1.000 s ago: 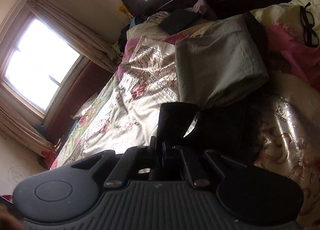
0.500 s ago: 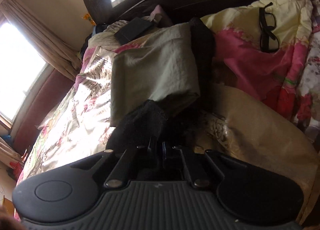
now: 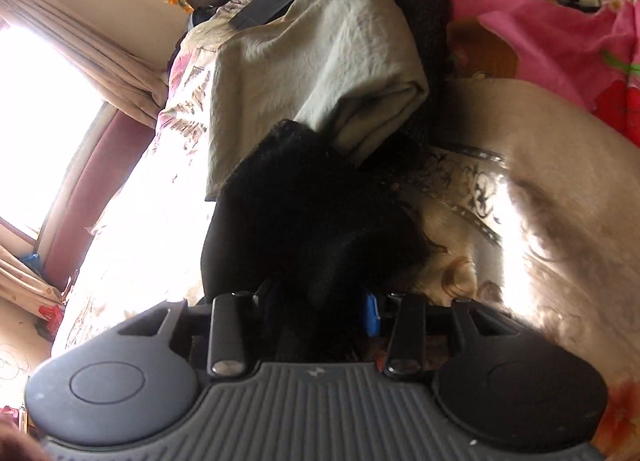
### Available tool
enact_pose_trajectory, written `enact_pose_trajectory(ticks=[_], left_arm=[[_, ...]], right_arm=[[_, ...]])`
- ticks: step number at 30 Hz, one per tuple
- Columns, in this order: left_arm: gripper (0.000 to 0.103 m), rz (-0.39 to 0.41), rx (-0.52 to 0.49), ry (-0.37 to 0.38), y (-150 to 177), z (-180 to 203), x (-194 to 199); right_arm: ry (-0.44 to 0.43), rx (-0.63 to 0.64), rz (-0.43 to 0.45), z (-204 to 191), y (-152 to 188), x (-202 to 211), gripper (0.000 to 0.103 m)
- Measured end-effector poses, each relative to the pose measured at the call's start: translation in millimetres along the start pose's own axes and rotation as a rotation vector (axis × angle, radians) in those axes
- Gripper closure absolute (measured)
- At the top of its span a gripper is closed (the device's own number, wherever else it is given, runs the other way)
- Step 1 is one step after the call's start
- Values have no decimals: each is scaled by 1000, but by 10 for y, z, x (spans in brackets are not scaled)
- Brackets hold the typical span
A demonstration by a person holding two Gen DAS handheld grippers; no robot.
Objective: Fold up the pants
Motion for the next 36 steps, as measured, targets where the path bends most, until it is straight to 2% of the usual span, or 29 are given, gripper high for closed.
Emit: enact_pose_trajectory(ticks=[2, 3, 4, 6, 9, 10, 11, 13, 14, 15, 16, 19, 20, 23, 24, 26, 27, 33, 35, 36], left_arm=[[59, -2, -2, 0, -12, 7, -12], [59, -2, -3, -3, -23, 12, -17], [59, 1, -3, -5, -38, 13, -16], [59, 13, 1, -4, -73, 9, 4], [59, 42, 2, 5, -117, 3, 57], [58, 45, 3, 11, -123, 10, 62], [56, 45, 7, 21, -125, 27, 52], [54, 29, 5, 32, -106, 92, -11], [54, 14, -9, 32, -86, 140, -45], [54, 10, -23, 19, -66, 178, -56], [54, 12, -31, 8, -46, 200, -39], [52, 7, -11, 35, 12, 188, 35], [51, 4, -13, 39, 32, 186, 52], [51, 9, -50, 16, 62, 183, 72], [51, 10, -46, 11, 62, 169, 77], [51, 11, -21, 15, 47, 121, 84], [51, 13, -14, 16, 41, 105, 85], [51, 18, -5, -5, 8, 29, 70], [51, 17, 6, -10, 12, 7, 72], [51, 14, 13, -8, 23, 3, 67]], right_arm=[[2, -18, 0, -2, -10, -46, 57], [2, -40, -1, -8, -20, -20, 76], [-43, -78, -7, -9, -36, 28, 91], [-126, -133, 42, -40, -46, 251, 92], [-216, -102, 105, -194, -23, 692, 92], [-213, -82, 116, -233, 1, 790, 92], [-172, -65, 122, -242, 19, 827, 89], [-15, 8, 85, -207, 18, 715, 78], [65, 28, 63, -170, 19, 652, 69], [124, 27, 44, -122, 37, 623, 69], [100, 5, 46, -75, 71, 657, 69], [-19, -70, 46, 5, 157, 742, 56], [-22, -73, 41, 15, 166, 733, 55], [13, -91, 98, 26, 128, 729, 56], [-6, -105, 106, 2, 108, 736, 67], [-22, -36, 111, -152, 57, 752, 86], [-16, 18, 114, -326, -5, 711, 89], [-99, 162, 137, -773, -230, 668, 95], [-92, 172, 147, -785, -247, 673, 96], [-62, 173, 151, -738, -242, 663, 96]])
Point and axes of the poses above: each gripper's, at about its wrist camera, not at the fingertips, and x roughly against the way its jaws point, z to its right, y to its underside, the point moved 2 cm from there along -x, roughly the way its jaws point, and after that the axes turned 10 degrees about -y, right-handed, at the moved point
